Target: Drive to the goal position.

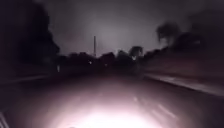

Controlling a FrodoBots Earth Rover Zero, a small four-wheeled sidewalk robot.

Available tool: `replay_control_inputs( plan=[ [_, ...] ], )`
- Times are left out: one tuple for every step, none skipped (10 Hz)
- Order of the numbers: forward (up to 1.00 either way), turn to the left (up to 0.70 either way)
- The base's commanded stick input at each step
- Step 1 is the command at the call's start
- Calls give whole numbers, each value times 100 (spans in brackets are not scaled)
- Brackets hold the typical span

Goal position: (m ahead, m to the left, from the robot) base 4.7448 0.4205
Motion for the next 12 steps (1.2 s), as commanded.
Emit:
replay_control_inputs(
  plan=[
    [70,0],
    [70,0],
    [70,0],
    [70,0],
    [70,0],
    [70,0],
    [70,0],
    [70,0],
    [70,0],
    [70,0],
    [70,0],
    [70,0]
  ],
)
